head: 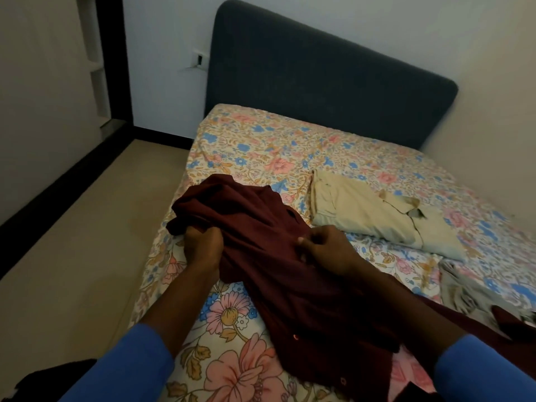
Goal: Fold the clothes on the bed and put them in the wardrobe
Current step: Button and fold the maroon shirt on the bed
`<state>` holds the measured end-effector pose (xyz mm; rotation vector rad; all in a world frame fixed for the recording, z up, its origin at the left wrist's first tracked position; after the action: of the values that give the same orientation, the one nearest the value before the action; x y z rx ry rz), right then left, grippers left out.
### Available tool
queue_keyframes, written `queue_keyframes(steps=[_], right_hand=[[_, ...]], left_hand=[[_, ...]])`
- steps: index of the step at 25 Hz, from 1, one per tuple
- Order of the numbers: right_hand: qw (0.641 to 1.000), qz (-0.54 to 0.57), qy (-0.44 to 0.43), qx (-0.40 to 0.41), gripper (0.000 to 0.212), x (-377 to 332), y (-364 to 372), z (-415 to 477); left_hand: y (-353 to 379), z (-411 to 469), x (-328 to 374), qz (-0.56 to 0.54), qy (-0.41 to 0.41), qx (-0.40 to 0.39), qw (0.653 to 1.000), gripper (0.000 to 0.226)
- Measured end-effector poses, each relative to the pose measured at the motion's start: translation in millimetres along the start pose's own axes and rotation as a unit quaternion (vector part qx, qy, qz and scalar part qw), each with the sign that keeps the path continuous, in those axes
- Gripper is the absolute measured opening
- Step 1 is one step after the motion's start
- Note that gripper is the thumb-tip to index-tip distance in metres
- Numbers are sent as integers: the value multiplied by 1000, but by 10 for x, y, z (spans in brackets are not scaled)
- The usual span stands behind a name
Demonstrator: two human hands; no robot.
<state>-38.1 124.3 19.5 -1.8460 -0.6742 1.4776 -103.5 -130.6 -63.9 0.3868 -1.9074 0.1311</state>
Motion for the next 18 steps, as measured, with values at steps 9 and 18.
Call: queue_keyframes(steps=[9, 18], right_hand=[[978, -129, 159, 40, 39, 531, -63, 616], [978, 64, -189, 54, 20, -821, 579, 53]], left_hand=[[185, -506, 290, 402, 466, 19, 788, 67], [324, -255, 170, 196, 217, -358, 887, 59]])
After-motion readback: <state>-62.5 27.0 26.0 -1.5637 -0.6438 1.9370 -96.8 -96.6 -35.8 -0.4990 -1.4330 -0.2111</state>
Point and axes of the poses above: each hand's wrist, its own z-axis towards the middle knuckle, its own y-axis out of the palm, x = y × z, the point moved 6 cm from there along z, towards the middle knuckle, and after that the axes turned 1 degree about y, right-handed, at the moved point
